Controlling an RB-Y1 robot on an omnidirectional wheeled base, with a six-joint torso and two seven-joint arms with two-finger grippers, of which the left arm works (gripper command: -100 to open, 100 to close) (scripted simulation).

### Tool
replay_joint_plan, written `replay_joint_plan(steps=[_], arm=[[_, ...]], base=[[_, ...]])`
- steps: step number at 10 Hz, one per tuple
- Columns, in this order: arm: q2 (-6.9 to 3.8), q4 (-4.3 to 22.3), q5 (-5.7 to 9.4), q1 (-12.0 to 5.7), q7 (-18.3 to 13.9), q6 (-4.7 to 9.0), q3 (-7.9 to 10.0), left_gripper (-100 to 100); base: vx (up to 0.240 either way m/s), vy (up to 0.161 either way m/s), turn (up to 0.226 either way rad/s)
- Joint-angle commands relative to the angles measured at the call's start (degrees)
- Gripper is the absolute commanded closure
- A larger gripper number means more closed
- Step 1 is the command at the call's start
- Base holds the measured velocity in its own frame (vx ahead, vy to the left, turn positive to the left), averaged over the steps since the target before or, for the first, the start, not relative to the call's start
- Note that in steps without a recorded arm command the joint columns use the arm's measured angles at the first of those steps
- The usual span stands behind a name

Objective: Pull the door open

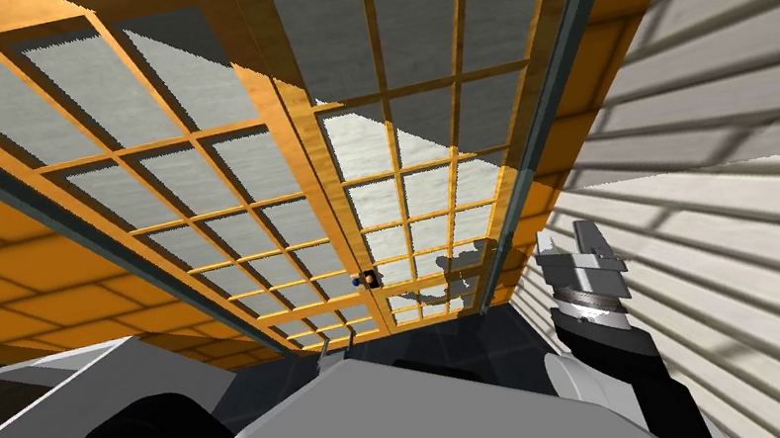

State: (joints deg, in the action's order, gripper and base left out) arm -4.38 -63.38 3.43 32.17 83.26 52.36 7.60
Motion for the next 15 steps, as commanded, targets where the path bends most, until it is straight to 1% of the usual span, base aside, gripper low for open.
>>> replay_joint_plan(steps=[1, 4, 5, 6, 7, 8, 10, 11, 13, 14, 15], arm=[[-0.62, 1.40, 0.50, 0.41, 0.18, -0.08, 1.17, -100], [-1.26, 3.26, 1.45, 1.26, 0.92, -1.03, 3.49, -100], [-1.39, 3.72, 1.69, 1.42, 1.12, -1.27, 4.08, -100], [-1.44, 3.88, 1.77, 1.47, 1.18, -1.35, 4.27, -100], [-1.69, 4.96, 2.36, 1.73, 1.66, -1.96, 5.70, -100], [-1.85, 5.75, 2.79, 1.88, 2.01, -2.40, 6.74, -100], [-2.04, 7.27, 3.67, 1.86, 2.76, -3.33, 8.82, -100], [-2.04, 7.27, 3.67, 1.86, 2.76, -3.33, 8.82, -100], [-2.04, 8.91, 4.67, 1.31, 3.68, -4.45, 11.18, -100], [-2.01, 9.28, 4.91, 1.08, 3.90, -4.73, 11.73, -100], [-1.89, 9.96, 5.36, 0.48, 4.35, -5.26, 12.76, -100]], base=[[-0.158, -0.032, 0.030], [-0.176, -0.029, 0.016], [-0.180, -0.016, 0.012], [-0.132, 0.017, 0.005], [-0.160, 0.014, -0.005], [-0.200, 0.017, -0.002], [-0.185, 0.007, -0.020], [-0.104, 0.016, -0.007], [-0.104, 0.011, -0.049], [-0.102, 0.019, -0.051], [-0.078, 0.026, -0.084]])
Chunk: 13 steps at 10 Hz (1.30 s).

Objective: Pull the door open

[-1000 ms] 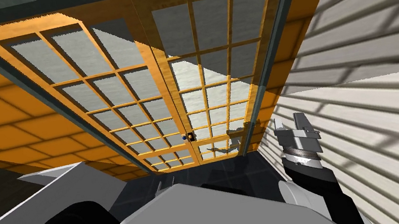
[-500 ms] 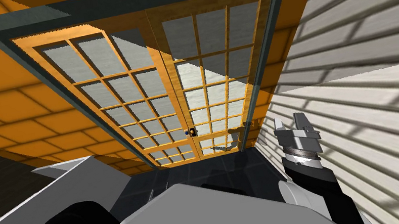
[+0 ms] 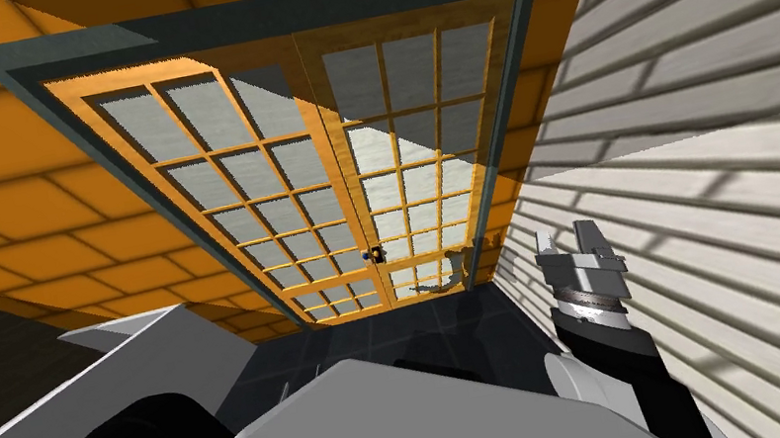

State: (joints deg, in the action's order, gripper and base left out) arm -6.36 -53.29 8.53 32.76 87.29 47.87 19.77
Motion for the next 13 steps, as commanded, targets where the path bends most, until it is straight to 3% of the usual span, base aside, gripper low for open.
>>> replay_joint_plan(steps=[1, 5, 13], arm=[[0.30, 0.53, 0.74, -1.01, 0.82, -1.37, 1.67, -100], [1.44, 1.36, 1.62, -5.07, 2.03, -2.70, 3.46, -100], [3.38, 0.22, 1.63, -12.19, 2.87, -3.44, 2.96, -100]], base=[[-0.055, 0.039, -0.119], [0.055, 0.054, -0.139], [0.123, 0.047, -0.113]])
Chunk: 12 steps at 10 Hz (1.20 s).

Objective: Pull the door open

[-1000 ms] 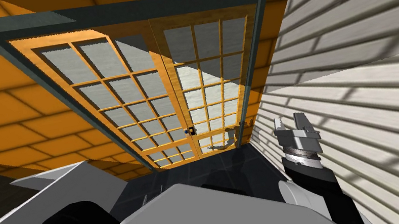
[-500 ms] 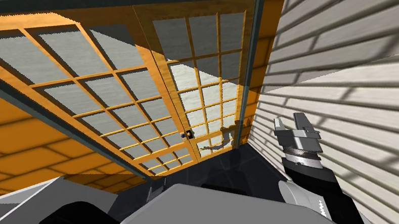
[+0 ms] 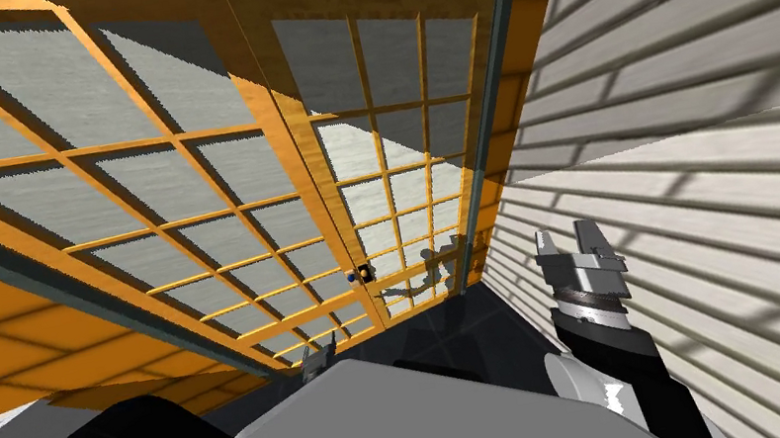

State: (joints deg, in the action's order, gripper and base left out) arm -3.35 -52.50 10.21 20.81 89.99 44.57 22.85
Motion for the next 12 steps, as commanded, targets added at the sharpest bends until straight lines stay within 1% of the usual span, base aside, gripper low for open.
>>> replay_joint_plan(steps=[1, 4, 5, 6, 7, 8, 9, 10, 11, 12], arm=[[0.69, -0.97, -0.16, -1.61, 0.24, -0.16, -0.48, -100], [1.31, -1.82, -0.40, -4.35, 0.36, -0.19, -1.25, -100], [1.31, -1.82, -0.40, -4.35, 0.36, -0.19, -1.25, -100], [1.57, -2.33, -0.57, -5.73, 0.39, -0.16, -1.75, -100], [1.74, -2.67, -0.68, -6.66, 0.41, -0.13, -2.09, -100], [1.83, -2.84, -0.74, -7.12, 0.41, -0.12, -2.25, -100], [2.01, -3.17, -0.85, -8.04, 0.43, -0.10, -2.59, -100], [2.02, -3.20, -0.82, -7.26, 0.44, -0.22, -2.46, -100], [2.02, -3.20, -0.82, -7.26, 0.44, -0.22, -2.46, 100], [2.02, -3.20, -0.82, -7.26, 0.44, -0.22, -2.46, 100]], base=[[0.163, 0.100, -0.111], [0.180, 0.062, -0.116], [0.116, 0.027, -0.037], [0.156, 0.042, -0.099], [0.189, 0.049, -0.147], [0.156, 0.060, -0.066], [0.137, 0.069, -0.088], [0.062, 0.033, -0.025], [-0.010, -0.004, 0.035], [-0.025, -0.026, -0.032]])
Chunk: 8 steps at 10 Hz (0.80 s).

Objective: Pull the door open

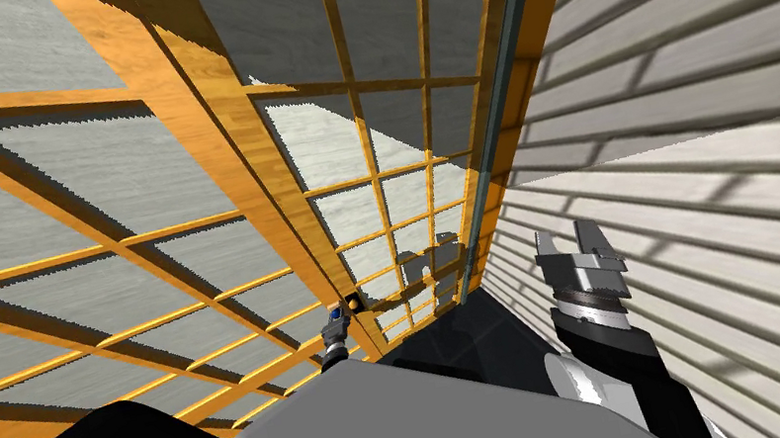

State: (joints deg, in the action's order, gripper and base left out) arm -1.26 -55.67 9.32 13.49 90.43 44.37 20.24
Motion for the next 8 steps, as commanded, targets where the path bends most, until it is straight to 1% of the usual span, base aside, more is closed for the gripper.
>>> replay_joint_plan(steps=[1, 4, 5, 8], arm=[[-0.07, -0.03, 0.07, 0.06, 0.00, -0.02, 0.15, 100], [-0.07, -0.03, 0.07, 0.06, 0.00, -0.02, 0.15, 100], [-0.20, 0.70, 0.29, 1.16, -0.96, -0.22, 0.32, 100], [-0.44, 1.29, 0.57, 2.22, -1.88, -0.27, 0.65, 100]], base=[[-0.018, -0.012, 0.002], [-0.003, -0.001, 0.000], [-0.084, -0.037, 0.035], [-0.139, -0.062, 0.045]])
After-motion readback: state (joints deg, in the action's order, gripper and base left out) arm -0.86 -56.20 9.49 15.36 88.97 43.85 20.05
